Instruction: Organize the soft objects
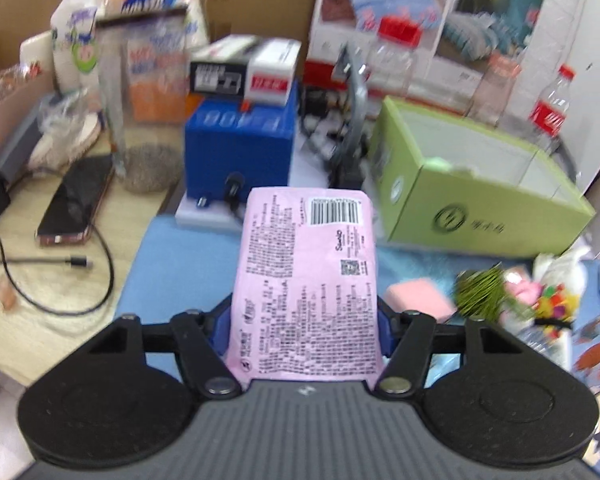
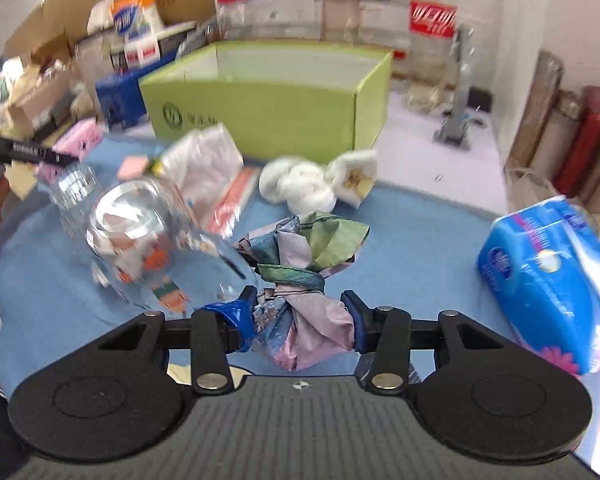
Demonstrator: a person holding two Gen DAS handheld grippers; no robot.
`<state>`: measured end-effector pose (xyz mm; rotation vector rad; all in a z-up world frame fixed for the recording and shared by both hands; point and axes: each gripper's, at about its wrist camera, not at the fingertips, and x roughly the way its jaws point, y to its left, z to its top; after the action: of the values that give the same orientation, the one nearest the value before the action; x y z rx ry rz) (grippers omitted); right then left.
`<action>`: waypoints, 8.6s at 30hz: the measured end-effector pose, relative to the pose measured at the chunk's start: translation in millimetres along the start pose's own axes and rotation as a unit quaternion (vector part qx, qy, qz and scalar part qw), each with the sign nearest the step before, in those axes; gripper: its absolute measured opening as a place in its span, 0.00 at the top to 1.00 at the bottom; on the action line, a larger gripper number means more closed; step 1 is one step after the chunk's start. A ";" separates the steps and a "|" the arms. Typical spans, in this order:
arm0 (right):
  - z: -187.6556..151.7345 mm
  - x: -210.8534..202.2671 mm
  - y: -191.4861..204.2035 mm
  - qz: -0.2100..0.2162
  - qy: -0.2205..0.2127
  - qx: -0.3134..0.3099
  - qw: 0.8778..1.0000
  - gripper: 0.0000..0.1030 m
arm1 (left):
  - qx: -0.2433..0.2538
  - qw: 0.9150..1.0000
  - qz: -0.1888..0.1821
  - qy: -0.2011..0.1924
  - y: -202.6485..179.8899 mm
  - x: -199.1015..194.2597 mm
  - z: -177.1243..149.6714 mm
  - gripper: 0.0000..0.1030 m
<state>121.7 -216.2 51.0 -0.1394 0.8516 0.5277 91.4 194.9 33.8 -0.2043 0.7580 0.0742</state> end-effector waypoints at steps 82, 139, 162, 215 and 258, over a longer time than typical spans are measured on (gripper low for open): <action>-42.3 -11.9 13.5 -0.090 -0.193 0.248 0.945 0.47 | 0.007 0.992 0.012 0.122 -42.4 96.1 1.6 0.02; 19.1 97.0 -16.3 -0.137 -0.051 0.086 0.986 0.33 | 0.052 0.994 0.000 0.091 -45.9 93.9 -7.2 0.02; 22.2 49.9 -8.2 -0.062 -0.092 0.118 0.987 0.66 | -0.029 0.993 -0.095 0.061 -14.6 38.4 21.6 0.57; 68.9 20.5 59.4 -0.065 -0.118 0.057 0.989 0.47 | 0.041 0.999 -0.021 -0.007 -60.6 6.0 -2.6 0.05; 85.9 65.7 86.1 -0.014 -0.018 -0.050 0.998 0.45 | 0.030 0.995 0.053 0.082 1.2 61.4 34.8 0.05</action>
<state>172.8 -88.7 66.2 -0.2321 0.7864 0.5462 159.2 202.9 15.9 -0.1127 0.9341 0.1358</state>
